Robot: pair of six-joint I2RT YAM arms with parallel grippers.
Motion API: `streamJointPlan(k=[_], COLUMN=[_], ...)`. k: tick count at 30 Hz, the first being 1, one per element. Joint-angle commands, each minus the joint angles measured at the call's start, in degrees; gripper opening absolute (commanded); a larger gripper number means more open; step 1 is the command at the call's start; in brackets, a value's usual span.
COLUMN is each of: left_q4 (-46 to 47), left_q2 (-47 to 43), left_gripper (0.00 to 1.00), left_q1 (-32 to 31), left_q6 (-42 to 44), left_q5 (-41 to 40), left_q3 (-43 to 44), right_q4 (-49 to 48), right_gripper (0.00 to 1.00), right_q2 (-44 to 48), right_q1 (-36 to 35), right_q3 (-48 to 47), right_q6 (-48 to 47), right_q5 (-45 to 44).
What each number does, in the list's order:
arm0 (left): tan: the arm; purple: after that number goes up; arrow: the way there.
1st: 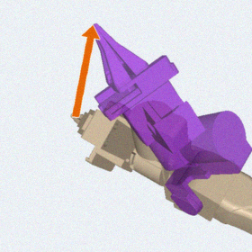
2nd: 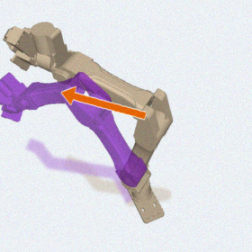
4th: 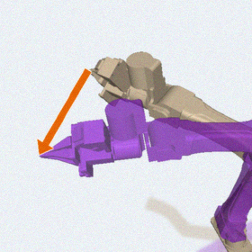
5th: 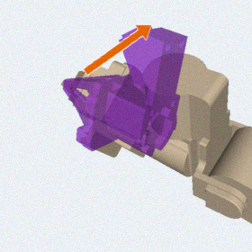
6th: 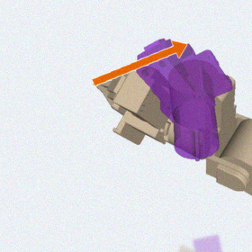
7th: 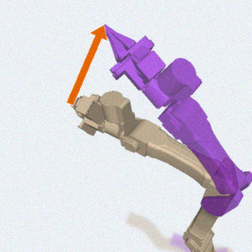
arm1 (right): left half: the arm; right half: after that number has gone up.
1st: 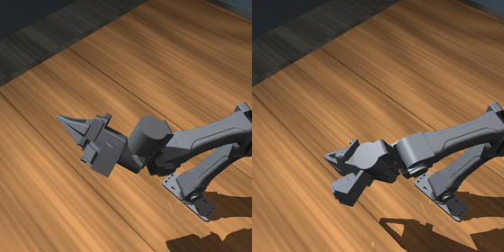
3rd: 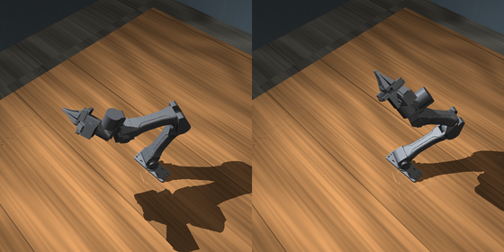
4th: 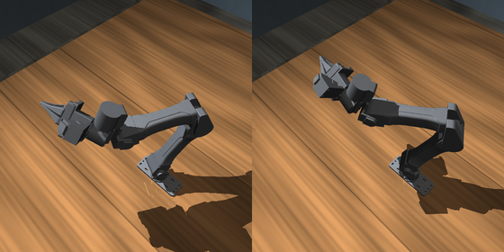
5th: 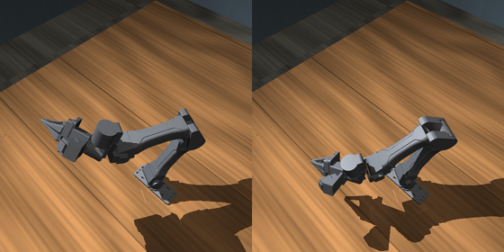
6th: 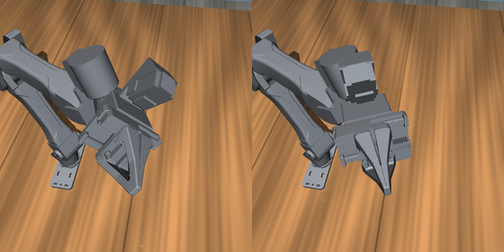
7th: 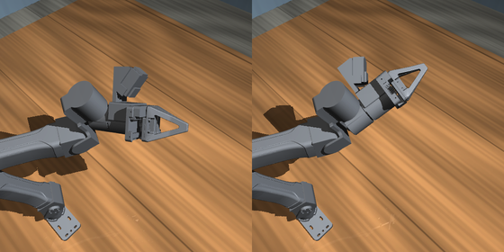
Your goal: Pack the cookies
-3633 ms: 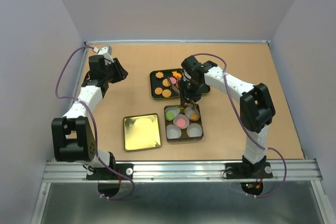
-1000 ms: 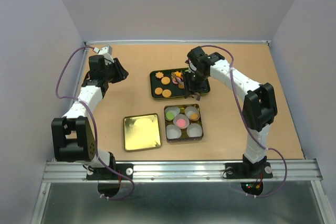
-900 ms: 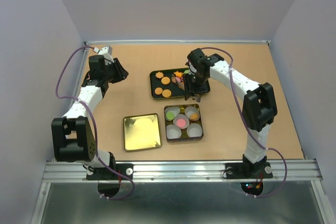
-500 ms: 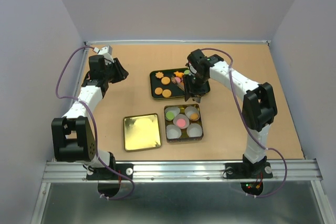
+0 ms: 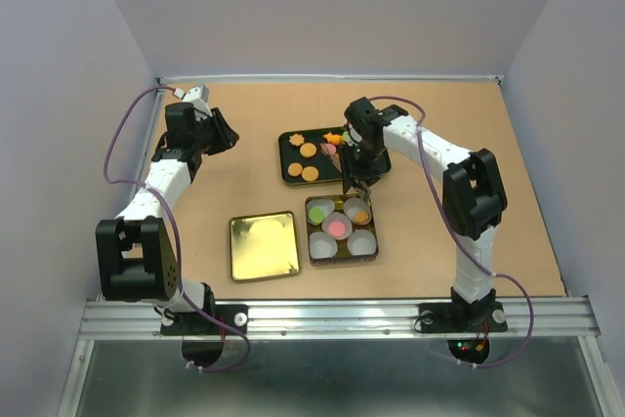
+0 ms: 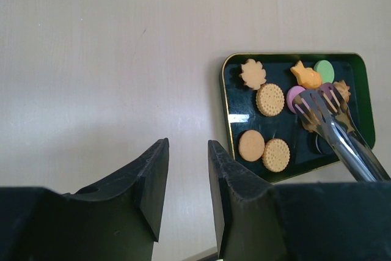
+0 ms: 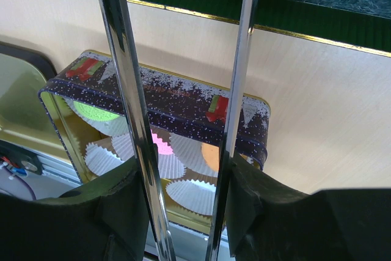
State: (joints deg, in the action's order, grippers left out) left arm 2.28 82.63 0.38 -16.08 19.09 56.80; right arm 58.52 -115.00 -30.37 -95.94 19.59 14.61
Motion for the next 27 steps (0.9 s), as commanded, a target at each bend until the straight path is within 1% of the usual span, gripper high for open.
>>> streamJointPlan(k=[1, 13, 19, 27], left_q4=[1.4, 1.4, 1.4, 1.4], left_q2=[-1.7, -1.9, -2.3, -2.6], left_gripper=[0.43, 0.42, 0.42, 0.42], left_q1=[-0.2, -0.2, -0.2, -0.3], left_q6=[-0.2, -0.3, -0.2, -0.4], left_q5=[0.8, 1.0, 1.2, 1.4], left_q3=[0.5, 0.6, 0.5, 0.7], right_q4=[-1.2, 2.7, 3.9, 4.9], right_gripper=[0.49, 0.49, 0.50, 0.50], right_q2=[-0.4, -3.0, -3.7, -5.5], right_q1=[-0.1, -2.4, -2.3, -3.7], right_q3=[-2.8, -8.8, -10.4, -12.0], right_q6=[-1.0, -1.7, -1.7, -1.5], right_q5=[-0.5, -2.2, -3.7, -3.1])
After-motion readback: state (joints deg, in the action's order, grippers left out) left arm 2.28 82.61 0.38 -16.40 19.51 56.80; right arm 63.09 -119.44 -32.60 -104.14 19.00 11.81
